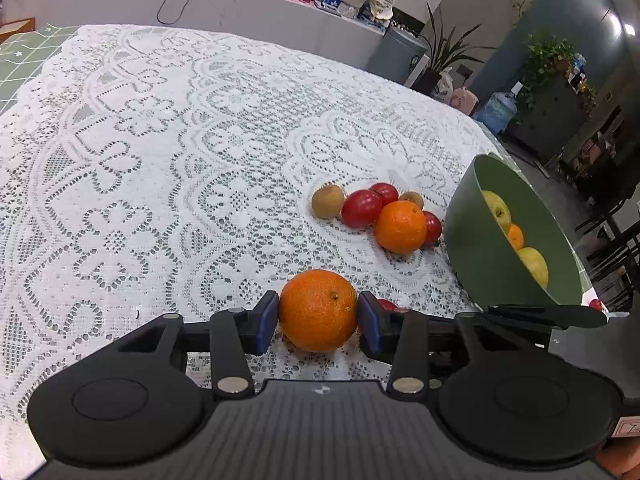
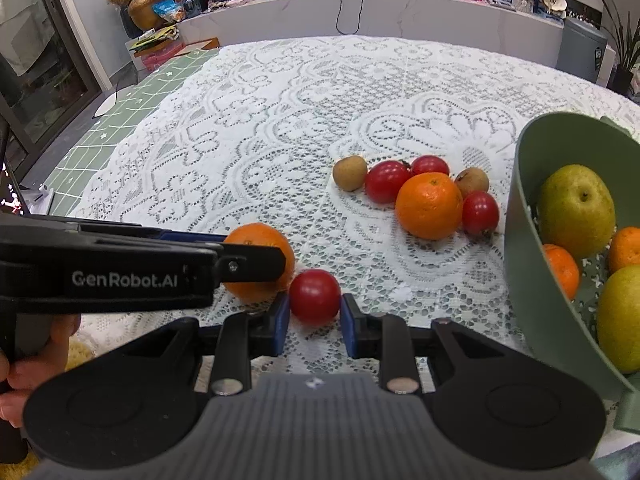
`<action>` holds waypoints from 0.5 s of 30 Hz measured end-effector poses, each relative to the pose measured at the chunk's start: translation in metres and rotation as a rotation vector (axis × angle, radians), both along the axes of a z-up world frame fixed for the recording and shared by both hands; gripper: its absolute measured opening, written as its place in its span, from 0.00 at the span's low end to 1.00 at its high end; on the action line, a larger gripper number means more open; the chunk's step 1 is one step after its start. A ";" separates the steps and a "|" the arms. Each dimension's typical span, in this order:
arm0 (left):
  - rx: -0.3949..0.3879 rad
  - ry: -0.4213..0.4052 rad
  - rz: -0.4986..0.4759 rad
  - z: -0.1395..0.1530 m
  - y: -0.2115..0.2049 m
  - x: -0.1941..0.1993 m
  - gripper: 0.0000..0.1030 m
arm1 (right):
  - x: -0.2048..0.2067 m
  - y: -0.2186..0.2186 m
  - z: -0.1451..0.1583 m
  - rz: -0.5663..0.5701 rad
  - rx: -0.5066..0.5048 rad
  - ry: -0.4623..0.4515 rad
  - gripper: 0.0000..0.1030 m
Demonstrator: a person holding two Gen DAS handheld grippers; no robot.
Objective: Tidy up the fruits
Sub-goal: 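Lift the orange and plum and carry them over the green colander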
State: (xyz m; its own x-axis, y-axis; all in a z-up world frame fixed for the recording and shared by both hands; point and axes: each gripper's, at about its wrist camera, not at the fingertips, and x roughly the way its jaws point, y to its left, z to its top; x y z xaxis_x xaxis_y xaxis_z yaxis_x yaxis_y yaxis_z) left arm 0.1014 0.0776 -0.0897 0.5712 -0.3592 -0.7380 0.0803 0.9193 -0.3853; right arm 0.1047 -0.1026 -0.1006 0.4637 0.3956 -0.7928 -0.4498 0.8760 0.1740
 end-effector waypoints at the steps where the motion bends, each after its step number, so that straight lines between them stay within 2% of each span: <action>1: -0.004 -0.005 0.005 0.001 0.001 -0.001 0.47 | -0.001 -0.001 0.001 -0.002 0.000 -0.006 0.23; 7: -0.003 -0.048 0.027 0.008 0.003 -0.010 0.47 | -0.009 -0.009 0.010 -0.016 0.013 -0.051 0.23; 15: 0.014 -0.125 0.029 0.028 -0.004 -0.020 0.47 | -0.030 -0.028 0.029 -0.032 0.010 -0.157 0.23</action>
